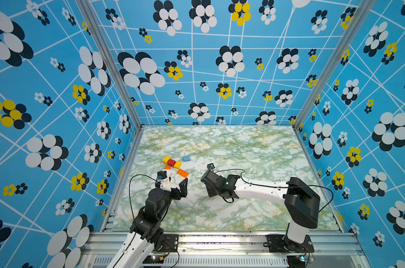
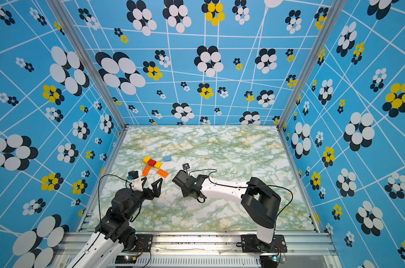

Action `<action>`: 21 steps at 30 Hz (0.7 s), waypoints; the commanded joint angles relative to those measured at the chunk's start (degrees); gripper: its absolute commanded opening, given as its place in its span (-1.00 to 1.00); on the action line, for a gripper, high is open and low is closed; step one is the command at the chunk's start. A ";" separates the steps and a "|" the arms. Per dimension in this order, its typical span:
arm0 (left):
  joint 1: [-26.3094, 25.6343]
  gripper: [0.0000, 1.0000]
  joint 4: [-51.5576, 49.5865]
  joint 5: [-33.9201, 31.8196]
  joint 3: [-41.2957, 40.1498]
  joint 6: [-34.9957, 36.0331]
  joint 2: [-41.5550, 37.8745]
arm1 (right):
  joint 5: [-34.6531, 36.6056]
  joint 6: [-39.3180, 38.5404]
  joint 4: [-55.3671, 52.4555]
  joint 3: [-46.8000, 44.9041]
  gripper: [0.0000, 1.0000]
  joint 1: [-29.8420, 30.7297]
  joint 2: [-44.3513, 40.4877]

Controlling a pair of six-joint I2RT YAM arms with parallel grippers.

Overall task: Assemble the letter p with lego
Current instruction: Assemble the lego brick with the lego brick.

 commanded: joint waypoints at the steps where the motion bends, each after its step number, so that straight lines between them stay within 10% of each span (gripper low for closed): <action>1: 0.51 0.98 0.38 0.11 -0.92 -0.61 -0.30 | 1.75 10.60 -10.68 -2.44 -0.97 1.02 0.07; 11: 0.51 0.99 0.15 0.31 -0.92 -0.69 -0.54 | 2.53 20.49 -7.22 -4.04 -0.96 2.91 0.37; 21: 0.46 0.98 0.47 0.34 -1.09 -0.69 -0.56 | 5.95 19.87 -7.77 -1.55 -0.38 4.60 0.14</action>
